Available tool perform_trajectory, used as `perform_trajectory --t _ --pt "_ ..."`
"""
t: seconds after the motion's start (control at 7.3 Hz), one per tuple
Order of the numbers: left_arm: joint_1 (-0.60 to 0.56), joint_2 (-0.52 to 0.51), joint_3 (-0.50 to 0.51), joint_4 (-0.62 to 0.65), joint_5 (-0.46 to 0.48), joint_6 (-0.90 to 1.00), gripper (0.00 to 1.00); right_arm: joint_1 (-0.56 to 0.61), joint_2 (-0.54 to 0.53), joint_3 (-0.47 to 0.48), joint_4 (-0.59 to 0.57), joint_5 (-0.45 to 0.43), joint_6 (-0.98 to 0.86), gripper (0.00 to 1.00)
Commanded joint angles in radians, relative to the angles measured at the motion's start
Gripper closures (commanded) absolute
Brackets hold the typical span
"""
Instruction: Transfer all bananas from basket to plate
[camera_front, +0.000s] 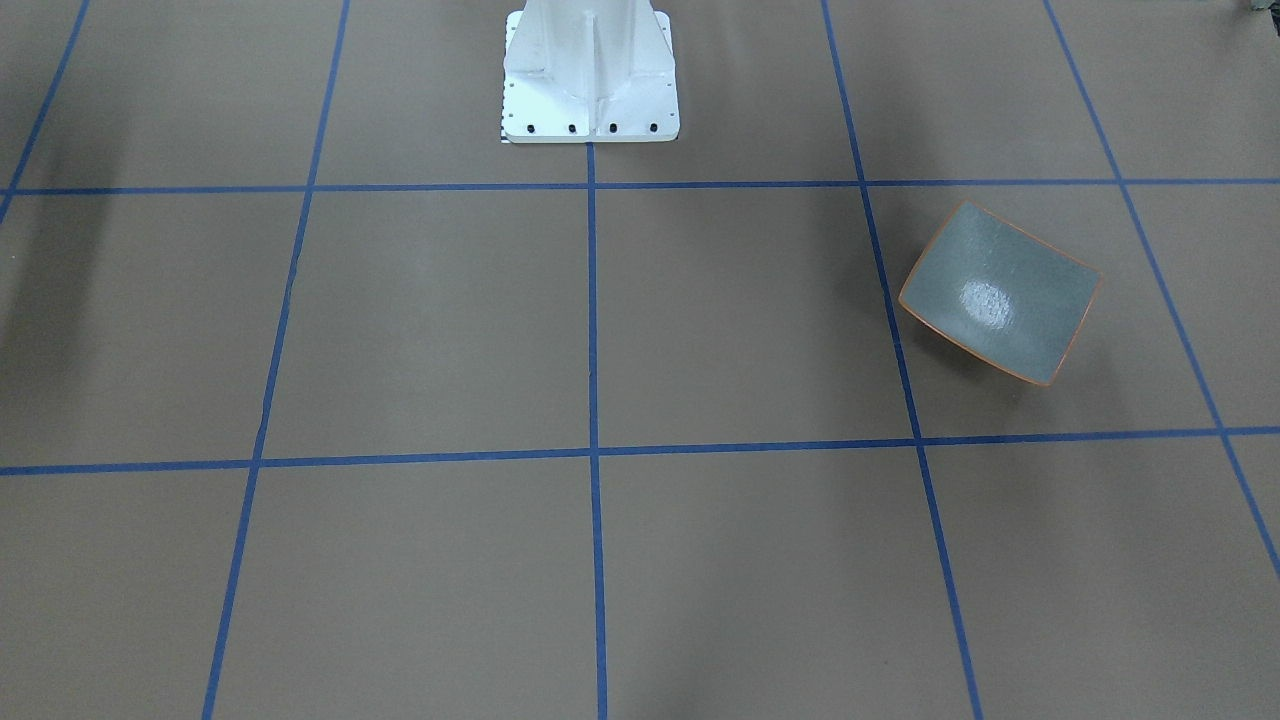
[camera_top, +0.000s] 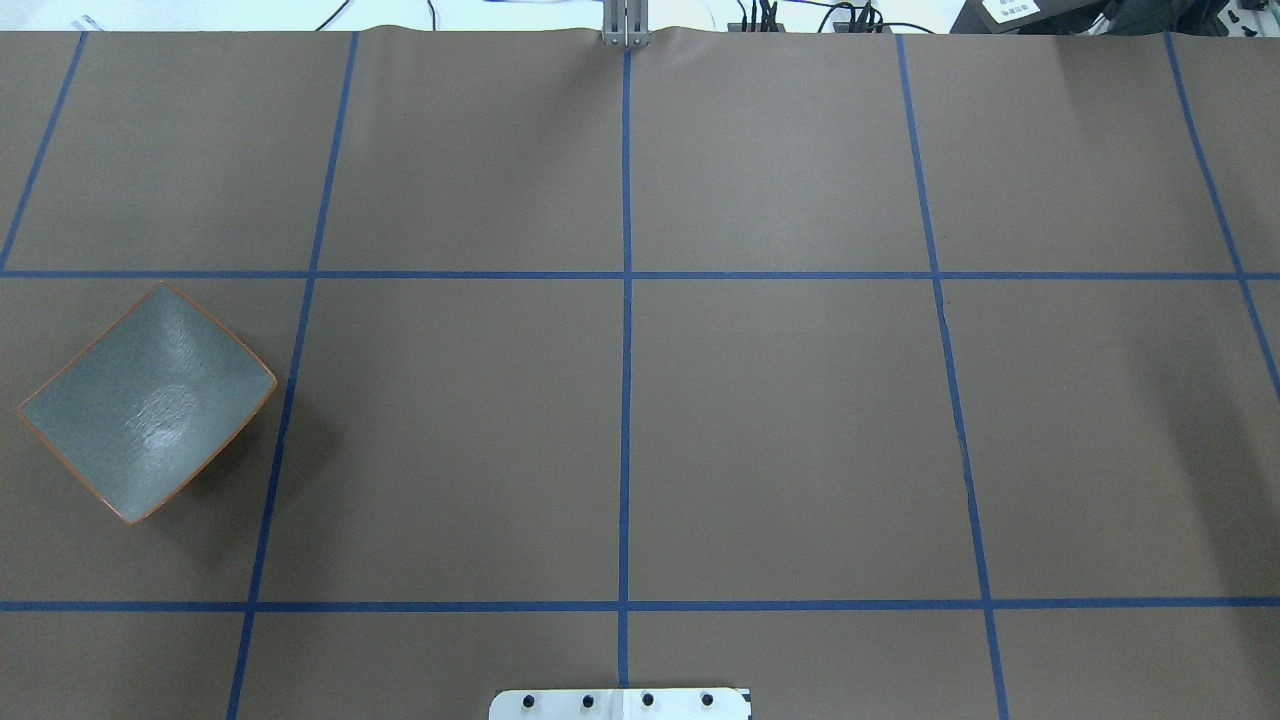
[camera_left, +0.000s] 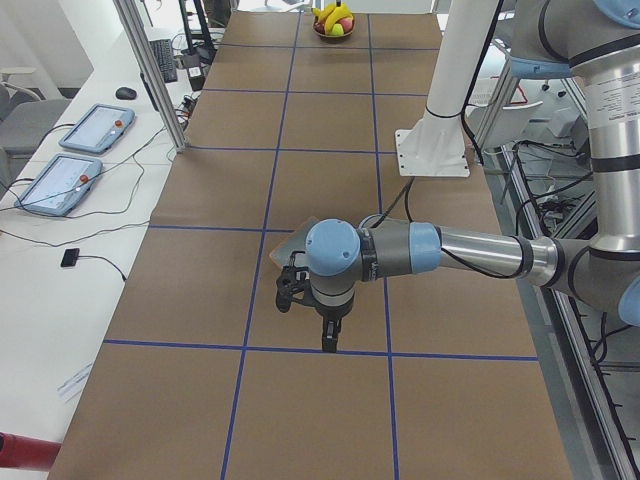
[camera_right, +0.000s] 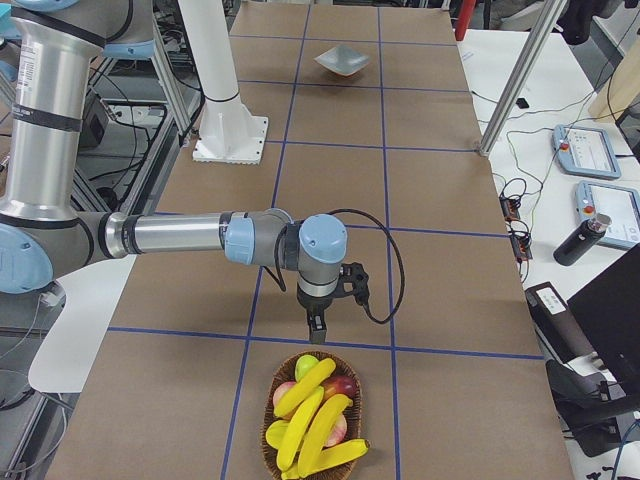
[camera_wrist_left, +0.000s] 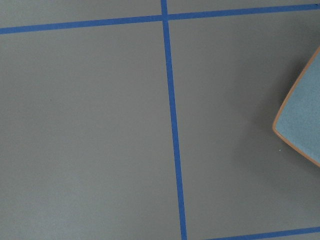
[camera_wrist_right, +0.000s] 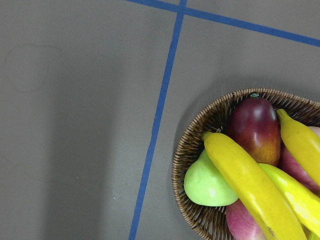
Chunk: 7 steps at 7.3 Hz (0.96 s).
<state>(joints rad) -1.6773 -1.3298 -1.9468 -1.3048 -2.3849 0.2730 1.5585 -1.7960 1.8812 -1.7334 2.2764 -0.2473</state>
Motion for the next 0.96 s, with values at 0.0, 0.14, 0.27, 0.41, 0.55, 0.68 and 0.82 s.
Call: perform_trajectory --t 0.0,0.14,0.27,0.41,0.55,0.68,0.82 --pt "-0.001 -0.002 -0.001 -0.004 0.0 -0.009 0.0 0.0 0.001 0.003 0.002 0.0 0.002 0.0" --pt "0.001 -0.002 -0.003 -0.004 0.0 -0.008 0.0 0.0 0.001 0.007 0.002 0.0 0.002 0.0" --pt "0.001 -0.002 -0.003 -0.005 0.001 -0.002 0.0 0.002 0.0 0.021 0.002 0.002 -0.007 0.0" --pt "-0.001 -0.003 -0.001 -0.005 0.001 -0.003 0.0 0.002 0.003 0.032 0.002 0.0 -0.007 0.0" --pt "-0.001 -0.017 -0.001 -0.055 0.0 -0.009 0.0 0.003 0.004 0.03 0.002 0.002 -0.006 0.0" --pt "-0.001 -0.019 0.006 -0.106 0.0 -0.008 0.0 0.003 0.048 0.053 0.018 0.002 0.005 0.0" --pt "-0.001 -0.022 0.006 -0.113 0.0 -0.009 0.0 0.006 0.091 0.055 0.031 0.003 0.008 0.0"
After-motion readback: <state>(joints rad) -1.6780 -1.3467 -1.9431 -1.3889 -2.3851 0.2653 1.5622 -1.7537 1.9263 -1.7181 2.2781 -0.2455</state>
